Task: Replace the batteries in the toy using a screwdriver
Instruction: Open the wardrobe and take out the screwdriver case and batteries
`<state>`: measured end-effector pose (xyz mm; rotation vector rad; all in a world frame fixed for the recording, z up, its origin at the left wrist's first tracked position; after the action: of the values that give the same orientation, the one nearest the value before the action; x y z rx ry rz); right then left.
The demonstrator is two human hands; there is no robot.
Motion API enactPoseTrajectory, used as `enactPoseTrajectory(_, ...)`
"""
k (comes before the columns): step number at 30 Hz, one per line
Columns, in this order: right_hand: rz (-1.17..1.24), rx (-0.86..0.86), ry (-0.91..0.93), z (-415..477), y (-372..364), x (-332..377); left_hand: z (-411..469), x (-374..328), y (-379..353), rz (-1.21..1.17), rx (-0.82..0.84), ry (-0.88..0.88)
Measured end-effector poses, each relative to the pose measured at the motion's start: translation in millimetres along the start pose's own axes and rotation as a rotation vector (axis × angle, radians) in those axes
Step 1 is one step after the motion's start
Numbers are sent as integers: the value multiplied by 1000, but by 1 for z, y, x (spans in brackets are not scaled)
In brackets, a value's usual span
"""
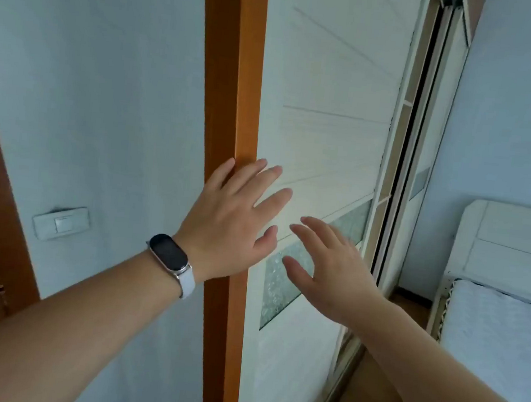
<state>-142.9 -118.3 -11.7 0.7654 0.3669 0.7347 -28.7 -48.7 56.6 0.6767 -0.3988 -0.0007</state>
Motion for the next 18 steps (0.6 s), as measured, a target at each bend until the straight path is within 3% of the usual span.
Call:
enactPoseTrajectory(4, 149, -128, 32, 35, -8, -15, 28, 10, 4, 100, -54, 50)
enactPoseTrajectory(12, 319, -429, 313, 100, -13, -23, 36, 16, 1, 289, -170, 68)
enactPoseTrajectory(18, 540, -675, 370, 108, -20, -12, 38, 17, -2, 398, -118, 126)
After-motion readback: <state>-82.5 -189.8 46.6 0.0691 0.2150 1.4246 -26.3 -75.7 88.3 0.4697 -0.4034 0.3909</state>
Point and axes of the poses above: each hand's wrist, its own z-axis towards the middle knuckle, its own y-axis out of the back of the hand, x = y × z, the point moved 8 cm from there along z, towards the middle knuckle, and after that the axes turned 4 degrees about -z, right-handed, at the moved point
